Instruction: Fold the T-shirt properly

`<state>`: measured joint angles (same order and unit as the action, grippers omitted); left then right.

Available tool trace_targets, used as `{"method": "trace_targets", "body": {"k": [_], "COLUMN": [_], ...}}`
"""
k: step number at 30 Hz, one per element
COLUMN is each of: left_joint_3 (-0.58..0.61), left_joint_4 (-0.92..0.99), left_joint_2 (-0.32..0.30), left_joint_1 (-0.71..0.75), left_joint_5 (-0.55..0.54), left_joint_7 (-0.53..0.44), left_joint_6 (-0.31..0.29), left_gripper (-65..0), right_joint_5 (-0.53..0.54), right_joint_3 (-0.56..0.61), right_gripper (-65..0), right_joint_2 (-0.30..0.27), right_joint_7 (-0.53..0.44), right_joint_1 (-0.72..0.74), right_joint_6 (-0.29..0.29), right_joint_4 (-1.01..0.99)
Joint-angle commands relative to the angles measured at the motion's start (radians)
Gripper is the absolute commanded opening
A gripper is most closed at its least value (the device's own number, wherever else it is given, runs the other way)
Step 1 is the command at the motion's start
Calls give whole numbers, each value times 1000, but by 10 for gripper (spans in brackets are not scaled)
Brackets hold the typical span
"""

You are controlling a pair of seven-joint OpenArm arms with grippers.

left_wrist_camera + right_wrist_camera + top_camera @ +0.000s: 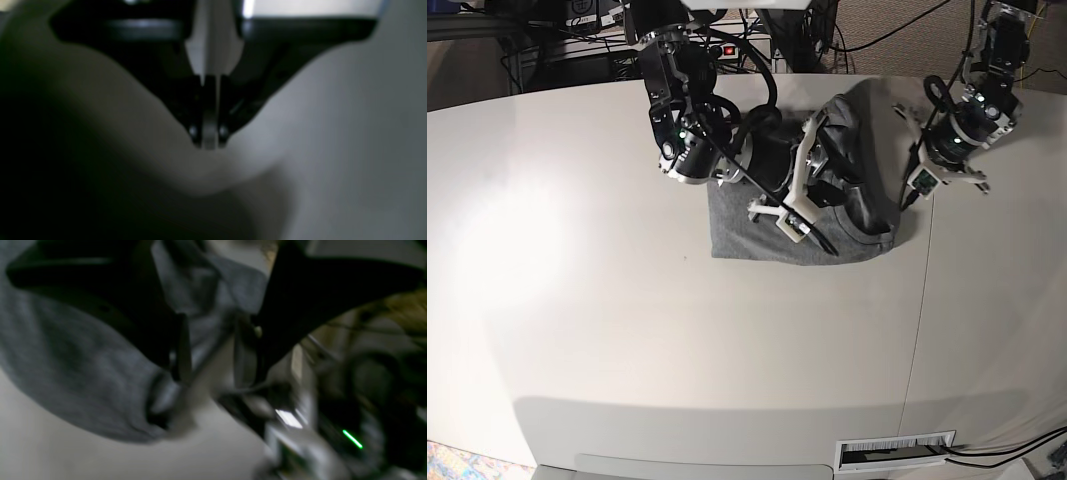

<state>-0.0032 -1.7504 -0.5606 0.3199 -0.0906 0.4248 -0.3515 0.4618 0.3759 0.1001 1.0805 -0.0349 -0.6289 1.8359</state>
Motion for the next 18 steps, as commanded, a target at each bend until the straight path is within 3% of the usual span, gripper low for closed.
{"method": "trace_targets", "body": {"k": [1,6,10,14,18], "left_joint_3": [-7,-7,-7,-6,-6], "left_joint_4": [-37,-122,-233,-357,-421], "left_joint_2": [-21,-63,-63,-63,-61], "left_joint_1": [-6,-3,12,52,116], "left_joint_5": [-5,-43,-224,-396,-497], "left_joint_7": [-21,79,156,189,189], "left_joint_6": [14,45,37,36,-17], "left_gripper": [-650,-650,-650,-650,-650], "right_joint_5": [5,-170,-345,-529,-559], "right_joint_3": [2,2,2,-15,-123], "right_gripper": [-430,-560,-650,-650,-650], "right_joint_2": [8,8,8,8,8], "right_joint_7": [-3,11,-18,-108,-151], "right_joint_1": [22,50,74,104,140], "right_joint_6": [-8,-6,-3,1,45], "right_joint_4": [31,60,66,65,64]}}
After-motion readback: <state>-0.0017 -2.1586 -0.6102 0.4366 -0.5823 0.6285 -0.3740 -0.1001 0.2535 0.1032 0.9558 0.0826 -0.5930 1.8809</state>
